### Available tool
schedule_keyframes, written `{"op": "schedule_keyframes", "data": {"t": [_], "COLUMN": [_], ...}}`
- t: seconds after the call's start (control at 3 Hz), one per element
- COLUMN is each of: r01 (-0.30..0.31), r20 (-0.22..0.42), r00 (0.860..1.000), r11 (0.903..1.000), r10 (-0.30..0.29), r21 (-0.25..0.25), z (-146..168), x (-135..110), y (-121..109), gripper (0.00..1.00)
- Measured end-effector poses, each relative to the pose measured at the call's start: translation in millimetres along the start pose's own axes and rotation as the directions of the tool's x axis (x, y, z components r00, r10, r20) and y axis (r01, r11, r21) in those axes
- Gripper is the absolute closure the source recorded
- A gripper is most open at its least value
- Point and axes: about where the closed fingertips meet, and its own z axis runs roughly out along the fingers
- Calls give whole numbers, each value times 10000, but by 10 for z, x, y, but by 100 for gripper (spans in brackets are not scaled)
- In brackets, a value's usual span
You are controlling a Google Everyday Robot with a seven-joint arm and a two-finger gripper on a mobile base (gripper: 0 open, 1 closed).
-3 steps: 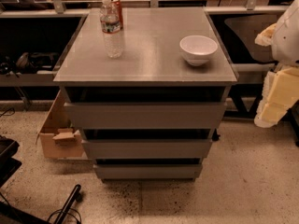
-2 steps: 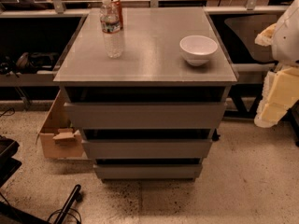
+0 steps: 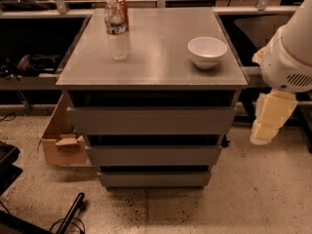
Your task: Open bottom drawer
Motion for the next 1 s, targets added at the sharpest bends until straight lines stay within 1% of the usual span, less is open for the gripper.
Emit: {"op": "schedule_keyframes", "data": {"t": [0.33,0.67,1.0], "r01": [-43,48,393], "r20": [-147,-609,-1304], "r00": [9999,9981,9911], "r11": [9998,9998,9946], "r10": [40,-36,-267], "r21": [-195,209,956], "z": [574,1121,1617], "x": [120,271,344], "y": [121,241,293], "gripper": [0,0,0]}}
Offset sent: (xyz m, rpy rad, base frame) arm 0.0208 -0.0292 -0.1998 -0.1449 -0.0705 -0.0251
